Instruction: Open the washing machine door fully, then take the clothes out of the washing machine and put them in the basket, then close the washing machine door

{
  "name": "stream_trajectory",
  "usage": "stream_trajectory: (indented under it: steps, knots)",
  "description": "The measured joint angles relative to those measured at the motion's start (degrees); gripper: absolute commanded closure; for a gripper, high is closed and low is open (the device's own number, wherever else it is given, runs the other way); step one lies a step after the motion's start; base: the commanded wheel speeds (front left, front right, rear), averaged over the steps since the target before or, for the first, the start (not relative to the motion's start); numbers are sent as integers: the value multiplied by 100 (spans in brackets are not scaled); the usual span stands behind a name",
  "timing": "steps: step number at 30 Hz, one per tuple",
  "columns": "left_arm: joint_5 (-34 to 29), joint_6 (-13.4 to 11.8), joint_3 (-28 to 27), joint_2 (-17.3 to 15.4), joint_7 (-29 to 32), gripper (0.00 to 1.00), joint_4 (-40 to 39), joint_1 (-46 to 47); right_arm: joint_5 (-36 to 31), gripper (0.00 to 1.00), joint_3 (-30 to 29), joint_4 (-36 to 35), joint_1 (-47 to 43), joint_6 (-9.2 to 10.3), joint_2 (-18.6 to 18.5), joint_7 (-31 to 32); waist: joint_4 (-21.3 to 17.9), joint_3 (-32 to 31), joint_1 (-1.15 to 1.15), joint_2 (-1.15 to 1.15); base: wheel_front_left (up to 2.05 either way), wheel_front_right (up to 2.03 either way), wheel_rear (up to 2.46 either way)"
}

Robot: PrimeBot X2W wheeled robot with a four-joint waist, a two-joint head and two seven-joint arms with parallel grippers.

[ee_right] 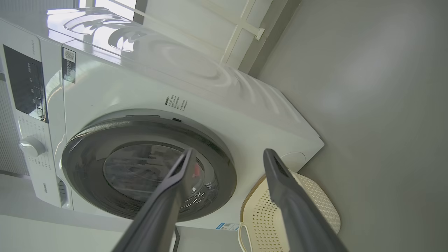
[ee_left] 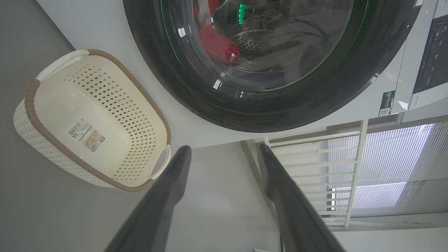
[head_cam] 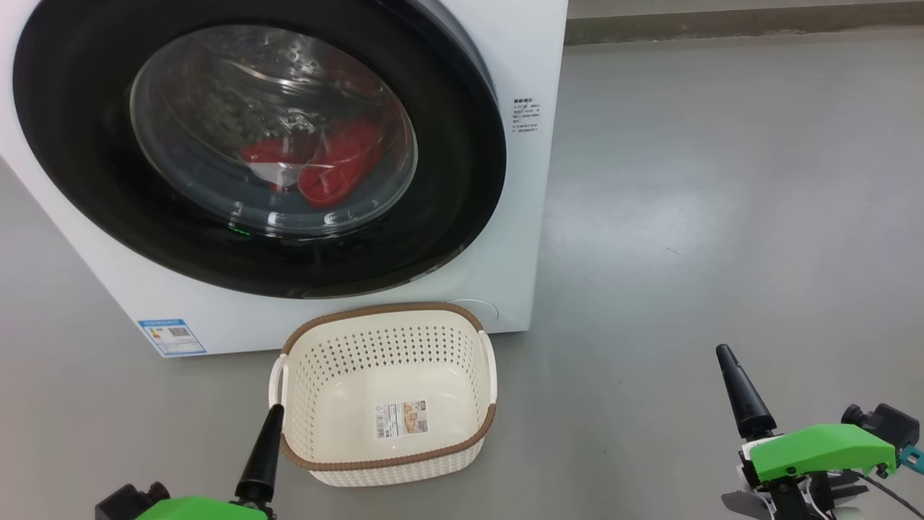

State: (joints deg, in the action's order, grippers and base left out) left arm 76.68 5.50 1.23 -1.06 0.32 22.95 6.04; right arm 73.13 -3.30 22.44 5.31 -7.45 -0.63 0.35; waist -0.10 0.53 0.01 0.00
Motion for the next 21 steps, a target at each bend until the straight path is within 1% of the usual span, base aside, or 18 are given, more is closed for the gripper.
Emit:
stream_trajectory:
  steps: [5, 10, 15, 21]
  knots:
    - [-453, -45, 21, 1, -73, 0, -5, 45, -389, 0, 34, -8, 85, 0, -4, -93, 0, 12, 0, 0, 0, 0, 0]
    - [-865, -52, 27, 1, -159, 0, -40, 144, -980, 0, 64, -35, 105, 0, -18, -183, -4, 29, 0, 0, 0, 0, 0]
    - [-1246, -63, 40, 2, -252, 0, -58, 191, -1413, 0, 99, -127, 218, 0, -36, -270, -10, 36, 0, 0, 0, 0, 0]
    - [-1800, -154, 49, 2, -352, 0, -155, 252, -1970, 0, 154, -203, 228, 0, -54, -345, -13, 52, 0, 0, 0, 0, 0]
